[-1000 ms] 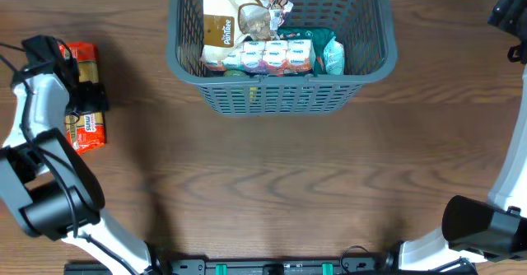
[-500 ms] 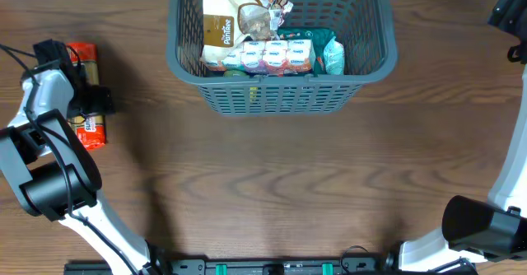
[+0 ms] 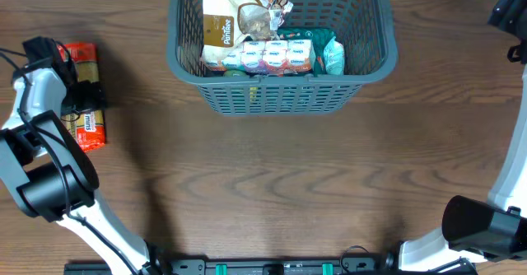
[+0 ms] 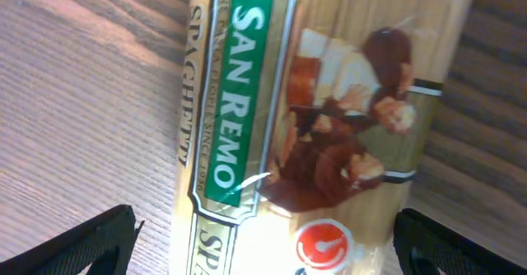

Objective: Pack container
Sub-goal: 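Lift the spaghetti pack upward with the left gripper, then lower the spaghetti pack into the basket and release, then withdraw the left gripper up and out of the basket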

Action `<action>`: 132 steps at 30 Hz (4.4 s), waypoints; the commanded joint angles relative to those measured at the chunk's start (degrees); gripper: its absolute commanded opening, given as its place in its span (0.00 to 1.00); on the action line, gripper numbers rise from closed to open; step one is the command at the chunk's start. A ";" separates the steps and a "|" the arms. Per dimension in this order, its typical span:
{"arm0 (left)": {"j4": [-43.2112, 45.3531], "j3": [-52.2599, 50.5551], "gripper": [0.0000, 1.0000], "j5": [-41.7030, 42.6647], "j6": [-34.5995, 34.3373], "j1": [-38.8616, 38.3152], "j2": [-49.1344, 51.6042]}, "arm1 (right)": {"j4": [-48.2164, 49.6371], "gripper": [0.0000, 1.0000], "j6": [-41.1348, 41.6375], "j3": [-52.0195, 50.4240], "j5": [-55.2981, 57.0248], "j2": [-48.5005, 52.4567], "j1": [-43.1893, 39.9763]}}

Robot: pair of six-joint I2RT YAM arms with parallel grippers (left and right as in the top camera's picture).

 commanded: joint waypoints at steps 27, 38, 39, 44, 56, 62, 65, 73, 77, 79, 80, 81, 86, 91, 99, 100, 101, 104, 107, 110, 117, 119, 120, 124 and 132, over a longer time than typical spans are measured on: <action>-4.07 1.18 0.06 6.27 -0.26 0.39 8.74 | 0.04 0.99 0.81 0.61 0.57 -0.50 -0.39; -4.24 5.11 0.06 6.27 -0.52 0.39 -2.75 | 0.04 0.99 0.81 0.61 0.57 -0.50 -0.39; -4.24 5.79 0.06 6.27 -0.52 0.39 -4.07 | 0.02 0.99 0.81 0.61 0.57 -0.50 -0.39; -3.96 9.79 0.06 6.32 -1.79 0.39 -13.18 | 0.04 0.99 0.79 0.61 0.57 -0.50 -0.39; -0.55 15.54 0.06 36.37 -4.20 0.09 -33.31 | 0.02 0.99 0.81 0.61 0.57 -0.50 -0.39; 3.32 15.54 0.06 53.86 -4.13 -4.50 -37.86 | 0.02 0.99 0.79 0.61 0.57 -0.50 -0.39; 4.48 15.54 0.06 57.94 -3.67 -8.52 -38.07 | 0.02 0.99 0.79 0.61 0.57 -0.50 -0.39; 5.14 15.52 0.06 60.22 7.89 -24.41 -36.92 | 0.02 0.99 0.79 0.61 0.57 -0.50 -0.39; 6.80 15.52 0.06 60.24 9.81 -32.00 -34.93 | 0.02 0.99 0.81 0.61 0.59 -0.50 -0.39; 7.17 15.52 0.06 60.22 11.96 -35.04 -33.68 | 0.02 0.99 0.81 0.61 0.57 -0.50 -0.39; 7.19 15.52 0.06 60.22 13.60 -36.89 -32.70 | 0.02 0.99 0.79 0.61 0.57 -0.50 -0.39; 7.19 15.52 0.06 60.22 14.62 -37.99 -32.06 | 0.02 0.99 0.81 0.61 0.57 -0.50 -0.39; 7.15 15.52 0.06 60.19 18.23 -42.25 -27.08 | 0.02 0.99 0.81 0.61 0.57 -0.50 -0.39; 7.10 15.52 0.06 59.95 19.87 -42.12 -22.51 | 0.02 0.99 0.81 0.61 0.57 -0.50 -0.39; 5.14 15.52 0.06 57.11 22.23 -41.48 -17.62 | 0.02 0.99 0.81 0.61 0.57 -0.50 -0.39; 3.93 15.52 0.06 56.72 23.04 -41.51 -17.16 | 0.02 0.99 0.81 0.61 0.57 -0.50 -0.39; 2.80 15.52 0.06 56.70 23.85 -41.51 -16.83 | 0.02 0.99 0.79 0.61 0.57 -0.50 -0.39; -0.72 15.52 0.05 54.36 25.07 -41.48 -15.89 | 0.02 0.99 0.81 0.61 0.57 -0.50 -0.39; -2.23 15.52 0.06 51.80 25.07 -41.48 -15.87 | 0.02 0.99 0.79 0.61 0.57 -0.50 -0.39; -2.38 15.52 0.99 50.73 24.55 -41.48 -15.87 | 0.02 0.99 0.81 0.61 0.57 -0.50 -0.39; 0.55 15.54 0.98 50.80 20.44 -41.48 -16.35 | 0.02 0.99 0.79 0.61 0.57 -0.50 -0.35; 3.76 15.63 0.98 50.82 16.85 -41.48 -17.31 | 0.02 0.99 0.81 0.61 0.57 -0.50 -0.35; 4.70 15.65 0.98 50.82 15.82 -41.48 -17.64 | 0.02 0.99 0.81 0.61 0.57 -0.50 -0.37; 8.85 16.98 0.98 50.47 12.04 -41.27 -20.79 | 0.02 0.99 0.81 0.61 0.57 -0.50 -0.35; 7.67 20.15 0.98 22.71 2.80 -37.42 -29.14 | 0.02 0.99 0.81 0.61 0.57 -0.50 -0.35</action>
